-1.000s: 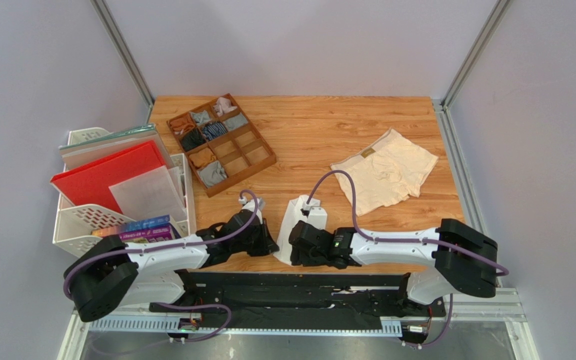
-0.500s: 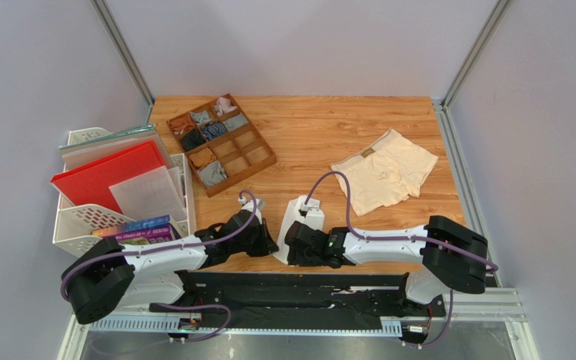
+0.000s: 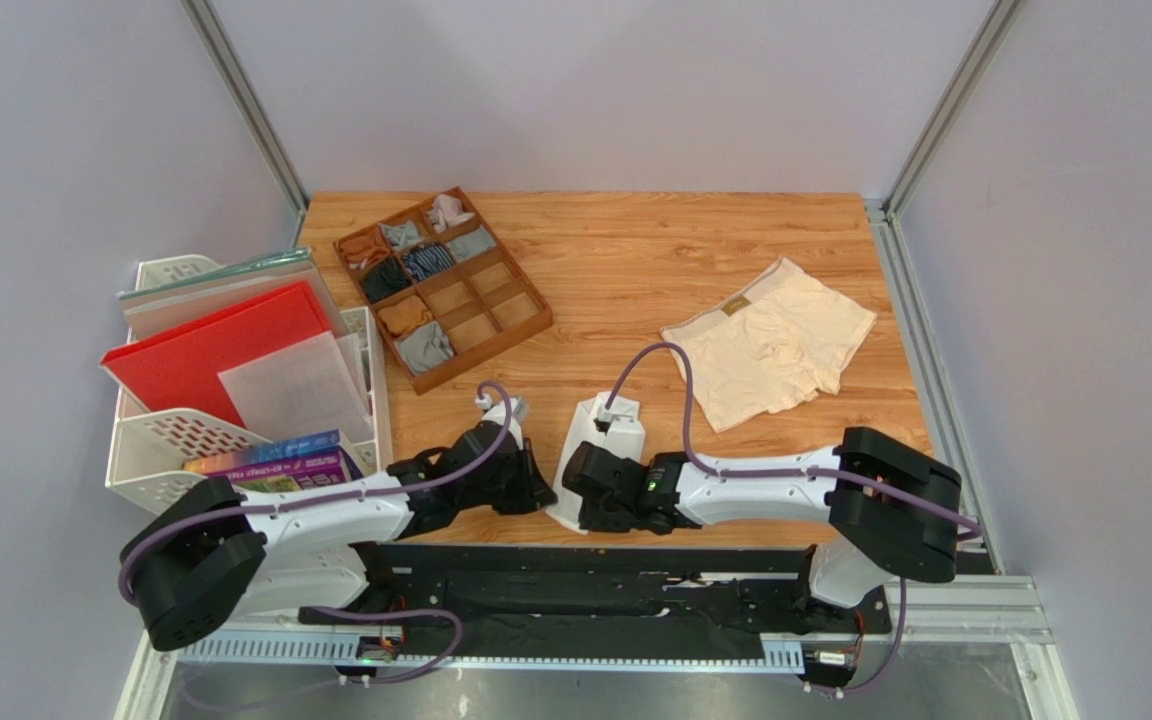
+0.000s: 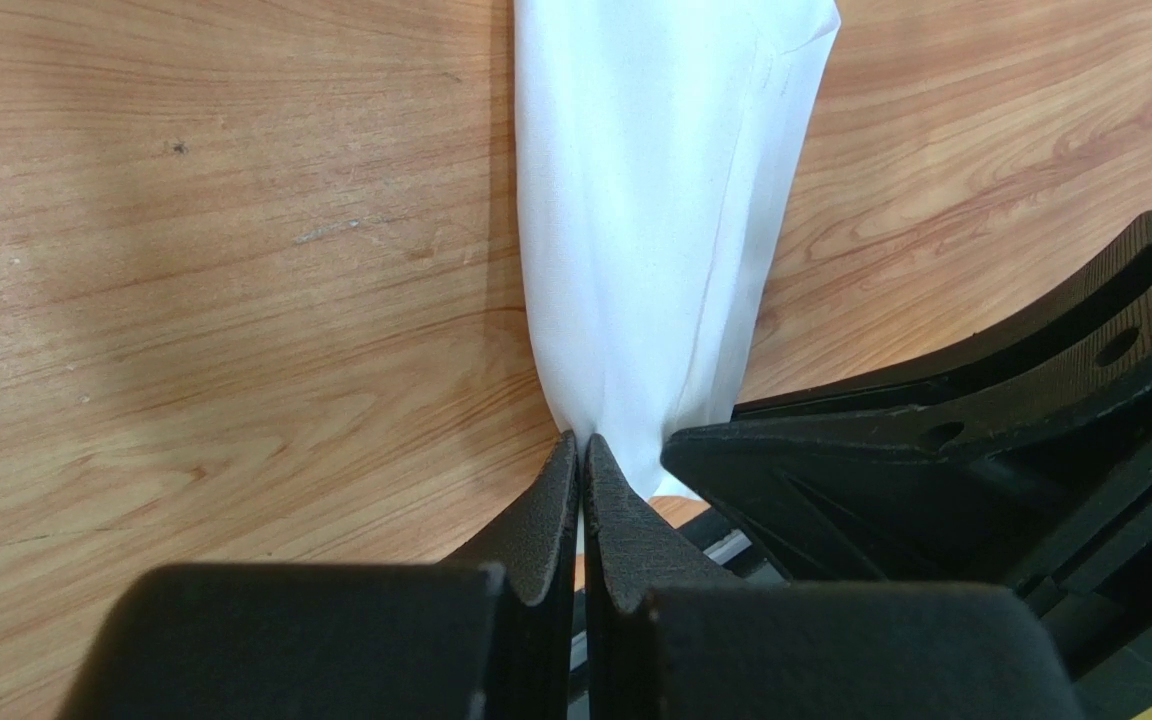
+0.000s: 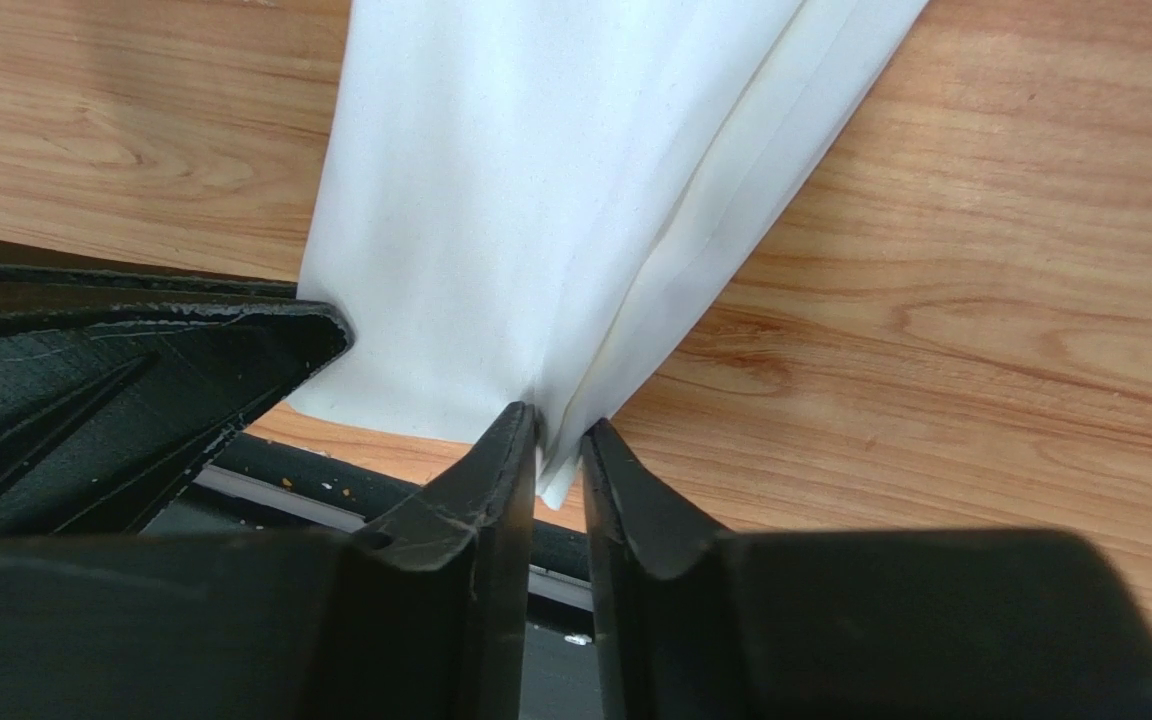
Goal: Roll the underwear
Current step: Adjust the underwear at the center of the board.
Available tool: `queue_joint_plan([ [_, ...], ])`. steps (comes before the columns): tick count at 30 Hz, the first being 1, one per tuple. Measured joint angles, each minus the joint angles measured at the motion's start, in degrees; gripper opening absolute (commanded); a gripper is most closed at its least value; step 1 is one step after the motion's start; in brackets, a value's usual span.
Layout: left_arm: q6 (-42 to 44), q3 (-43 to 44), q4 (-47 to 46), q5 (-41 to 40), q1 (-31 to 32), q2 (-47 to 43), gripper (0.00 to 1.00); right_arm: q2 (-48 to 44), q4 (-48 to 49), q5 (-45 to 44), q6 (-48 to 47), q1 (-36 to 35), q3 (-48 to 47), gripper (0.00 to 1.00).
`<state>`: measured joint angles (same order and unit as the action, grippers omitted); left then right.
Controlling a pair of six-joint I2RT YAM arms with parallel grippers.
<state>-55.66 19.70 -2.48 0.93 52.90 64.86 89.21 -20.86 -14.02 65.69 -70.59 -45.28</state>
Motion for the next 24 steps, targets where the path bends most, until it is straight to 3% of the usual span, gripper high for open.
queue_joint_plan([
  [1, 0.0, -0.1, 0.0, 0.0, 0.0, 0.0, 0.0, 0.2, -0.1, 0.0, 0.1, 0.0, 0.0, 0.07],
  [3, 0.0, -0.3, 0.1, 0.0, 0.0, -0.1, 0.0, 0.4, -0.2, 0.0, 0.3, 0.0, 0.0, 0.0],
  [4, 0.0, -0.5, 0.1, 0.0, 0.0, -0.1, 0.05, 0.4, -0.2, 0.0, 0.5, 0.0, 0.0, 0.0],
  [6, 0.0, -0.6, 0.2, 0.0, 0.0, -0.2, 0.21, 0.4, -0.2, 0.0, 0.5, 0.0, -0.1, 0.0],
  [7, 0.1, -0.6, 0.2, 0.0, 0.0, -0.2, 0.38, 0.4, -0.3, 0.0, 0.5, 0.0, -0.1, 0.0],
  [9, 0.9, -0.6, 0.5, 0.0, 0.0, -0.7, 0.51, 0.3, -0.4, 0.0, 0.4, 0.0, -0.1, 0.0],
  [18, 2.4, -1.0, 1.2, 0.4, 0.2, -3.0, 0.54, -3.4, -3.4, 1.2, -2.6, 1.5, 2.4, 0.0],
  [24, 8.1, -1.2, -0.9, 0.9, 0.2, -2.8, 0.55, -6.6, -6.3, 3.8, -5.4, 3.1, 4.3, 0.0],
])
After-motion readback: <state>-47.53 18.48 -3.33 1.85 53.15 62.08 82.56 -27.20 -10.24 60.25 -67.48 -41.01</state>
